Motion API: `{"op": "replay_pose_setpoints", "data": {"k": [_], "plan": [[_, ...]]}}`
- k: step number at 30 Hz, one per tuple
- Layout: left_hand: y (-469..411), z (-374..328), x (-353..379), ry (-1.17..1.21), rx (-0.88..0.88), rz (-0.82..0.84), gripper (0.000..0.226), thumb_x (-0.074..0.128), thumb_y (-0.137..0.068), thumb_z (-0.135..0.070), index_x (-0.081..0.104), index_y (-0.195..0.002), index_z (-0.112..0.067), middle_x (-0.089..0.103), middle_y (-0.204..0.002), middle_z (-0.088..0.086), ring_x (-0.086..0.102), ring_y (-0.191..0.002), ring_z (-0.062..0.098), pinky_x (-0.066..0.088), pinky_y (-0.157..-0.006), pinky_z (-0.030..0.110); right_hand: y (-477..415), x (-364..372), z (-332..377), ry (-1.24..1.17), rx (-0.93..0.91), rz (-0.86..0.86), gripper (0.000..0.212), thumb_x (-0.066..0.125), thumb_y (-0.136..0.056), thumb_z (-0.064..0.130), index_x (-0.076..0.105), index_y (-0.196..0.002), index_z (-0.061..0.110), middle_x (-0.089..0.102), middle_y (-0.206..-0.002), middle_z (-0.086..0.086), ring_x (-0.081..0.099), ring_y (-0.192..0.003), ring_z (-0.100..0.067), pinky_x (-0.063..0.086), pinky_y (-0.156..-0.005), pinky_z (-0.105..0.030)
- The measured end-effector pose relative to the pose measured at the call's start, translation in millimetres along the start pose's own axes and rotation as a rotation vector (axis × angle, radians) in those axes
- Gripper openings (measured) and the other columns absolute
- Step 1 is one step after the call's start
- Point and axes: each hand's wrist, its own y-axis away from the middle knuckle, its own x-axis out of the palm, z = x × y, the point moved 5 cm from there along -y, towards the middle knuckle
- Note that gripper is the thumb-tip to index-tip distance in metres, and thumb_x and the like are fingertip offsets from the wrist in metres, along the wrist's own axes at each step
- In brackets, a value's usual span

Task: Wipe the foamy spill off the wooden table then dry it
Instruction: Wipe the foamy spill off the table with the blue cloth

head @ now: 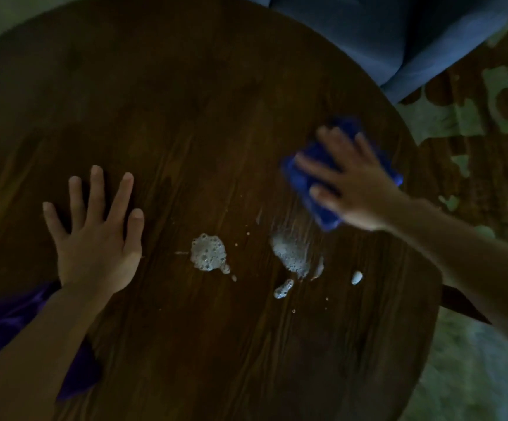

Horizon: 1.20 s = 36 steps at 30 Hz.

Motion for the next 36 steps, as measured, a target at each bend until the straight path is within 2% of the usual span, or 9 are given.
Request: {"op": "replay_pose_setpoints", "data": {"k": [3, 5, 12, 17, 21, 28, 30, 34, 36], "plan": [[1, 1, 1, 0.000, -0.005, -0.013, 0.062, 0.009, -0.104, -0.058, -0.003, -0.162, -0.043, -0.006, -0.173, 0.001, -0.009, -0.158, 0.029, -0.006, -0.121, 0.064, 8, -1, -41, -0.096, 0.338, -0.053, 0.059, 0.010, -0.105, 0.064, -0.005, -0.161, 0.052, -0.013, -0.174, -0.007, -0.011, -0.161, -0.027, -0.003, -0.128, -0.058], [1, 0, 0, 0.005, -0.003, -0.005, 0.062, 0.009, -0.103, -0.059, -0.003, -0.162, -0.043, -0.005, -0.173, 0.001, -0.009, -0.159, 0.030, -0.006, -0.121, 0.065, 30, 4, -19, -0.097, 0.375, -0.060, 0.062, 0.008, -0.105, 0.064, -0.002, -0.164, 0.046, -0.013, -0.174, -0.009, -0.012, -0.160, -0.029, -0.003, -0.128, -0.058], [3, -2, 0, 0.028, -0.016, -0.003, 0.062, 0.007, -0.102, -0.061, -0.005, -0.161, -0.046, -0.006, -0.173, 0.001, -0.008, -0.159, 0.030, -0.006, -0.121, 0.065, 119, 40, 103, -0.009, -0.262, 0.041, 0.059, 0.017, -0.105, 0.066, 0.008, -0.162, 0.051, -0.004, -0.175, -0.009, -0.002, -0.161, -0.033, -0.004, -0.127, -0.058], [0, -1, 4, 0.044, -0.013, -0.013, 0.059, 0.008, -0.103, -0.062, -0.008, -0.159, -0.050, -0.007, -0.173, 0.000, -0.009, -0.159, 0.030, -0.002, -0.121, 0.068, 76, 19, -20, -0.115, 0.337, -0.087, 0.061, 0.012, -0.105, 0.065, -0.001, -0.162, 0.051, -0.009, -0.175, -0.008, -0.006, -0.161, -0.031, -0.002, -0.128, -0.059], [0, 2, 6, 0.071, -0.013, -0.016, 0.061, 0.007, -0.101, -0.065, -0.007, -0.158, -0.051, -0.007, -0.173, -0.001, -0.008, -0.159, 0.031, 0.002, -0.120, 0.071, 83, 21, -1, -0.181, 0.590, -0.115, 0.062, 0.009, -0.106, 0.061, -0.001, -0.165, 0.044, -0.011, -0.174, -0.010, -0.010, -0.161, -0.030, -0.001, -0.128, -0.060], [2, 0, 1, 0.044, -0.014, -0.015, 0.060, 0.008, -0.103, -0.062, -0.006, -0.159, -0.048, -0.007, -0.173, -0.001, -0.010, -0.159, 0.029, -0.004, -0.121, 0.068, 122, 45, 146, -0.096, -0.168, 0.033, 0.062, 0.023, -0.106, 0.066, 0.006, -0.163, 0.050, -0.007, -0.175, -0.007, -0.009, -0.161, -0.031, -0.006, -0.127, -0.058], [2, -2, -1, 0.033, -0.013, -0.021, 0.060, 0.008, -0.103, -0.060, -0.004, -0.160, -0.046, -0.008, -0.173, 0.000, -0.010, -0.159, 0.029, -0.006, -0.121, 0.065, 93, 36, 107, -0.085, -0.061, -0.023, 0.063, 0.019, -0.104, 0.067, 0.004, -0.163, 0.050, -0.005, -0.175, -0.008, -0.005, -0.161, -0.033, -0.006, -0.127, -0.056], [3, -4, -1, 0.009, -0.007, -0.029, 0.060, 0.008, -0.104, -0.058, -0.002, -0.161, -0.043, -0.006, -0.173, 0.002, -0.010, -0.159, 0.030, -0.007, -0.121, 0.065, 37, 11, 28, -0.234, 0.557, -0.157, 0.064, 0.014, -0.105, 0.065, 0.000, -0.164, 0.046, -0.008, -0.175, -0.009, -0.008, -0.161, -0.030, -0.004, -0.128, -0.058], [2, -1, -1, 0.003, -0.008, -0.022, 0.059, 0.009, -0.104, -0.057, -0.002, -0.161, -0.043, -0.007, -0.173, 0.002, -0.010, -0.159, 0.029, -0.006, -0.121, 0.065, 29, 9, 48, -0.218, 0.593, -0.154, 0.063, 0.013, -0.106, 0.063, -0.001, -0.165, 0.044, -0.009, -0.175, -0.010, -0.009, -0.161, -0.031, -0.003, -0.127, -0.060]]}}
